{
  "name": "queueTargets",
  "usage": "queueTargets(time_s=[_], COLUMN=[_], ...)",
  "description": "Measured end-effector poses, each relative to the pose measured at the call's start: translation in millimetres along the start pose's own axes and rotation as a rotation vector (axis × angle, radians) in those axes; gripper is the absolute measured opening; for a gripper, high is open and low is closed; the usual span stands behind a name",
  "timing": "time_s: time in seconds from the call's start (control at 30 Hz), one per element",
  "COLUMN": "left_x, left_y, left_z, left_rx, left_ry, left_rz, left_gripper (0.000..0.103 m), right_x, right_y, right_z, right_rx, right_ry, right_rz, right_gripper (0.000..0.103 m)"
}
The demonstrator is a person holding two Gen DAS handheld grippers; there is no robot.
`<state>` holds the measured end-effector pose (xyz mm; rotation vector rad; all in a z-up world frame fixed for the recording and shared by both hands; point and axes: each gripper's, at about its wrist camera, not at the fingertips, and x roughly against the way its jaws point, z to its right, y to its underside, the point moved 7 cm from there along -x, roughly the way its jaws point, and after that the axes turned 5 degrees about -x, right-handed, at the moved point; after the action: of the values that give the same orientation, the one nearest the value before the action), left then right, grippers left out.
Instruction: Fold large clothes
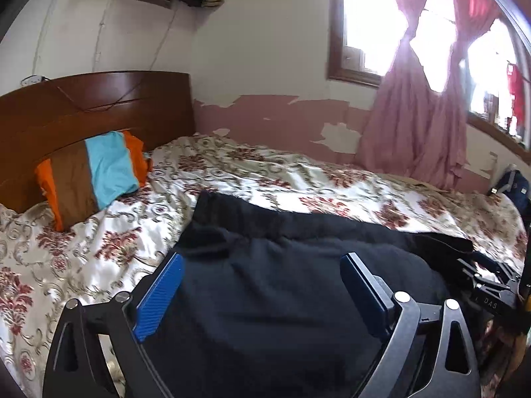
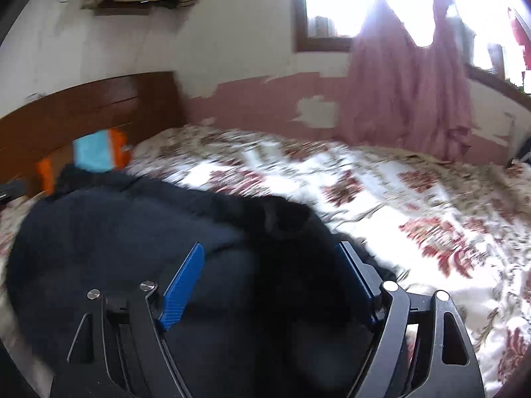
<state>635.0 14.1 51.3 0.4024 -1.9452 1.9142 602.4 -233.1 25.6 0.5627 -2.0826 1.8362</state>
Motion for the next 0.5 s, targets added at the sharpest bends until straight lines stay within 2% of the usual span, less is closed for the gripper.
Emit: queueTargets(time_s=[0.1,0.17,0.3,0.4,0.5], left_x=[3,-3,-27,-42,-58], left_y=[25,40,53,45,30], left_z=[16,28,45,54,52], left_rx=[-0.026,-0.067,-0.189,-0.297,-0.329], left_ry=[0.073,0.08,-0.005,-0.078,-0.144], left_rz=[-0.01,-0.034,-0.069,-0.034,-0.033], left_gripper=[0.098,0.098,0.098,0.1,0.1], right_x=[7,1,-15,-39,-63], right_y=[33,46,44,27,16], right_z=[-17,-26,-35,-37,-37], right_rx=[0.072,0.123,0.162,0.168,0.151], right_ry=[-0.072,-0.083,-0.075,-0.062,-0.047], right_rz=[-0.039,-0.06,-0.052,-0.06,-0.107], right_gripper=[0.081,0.081,0.081,0.081,0.081])
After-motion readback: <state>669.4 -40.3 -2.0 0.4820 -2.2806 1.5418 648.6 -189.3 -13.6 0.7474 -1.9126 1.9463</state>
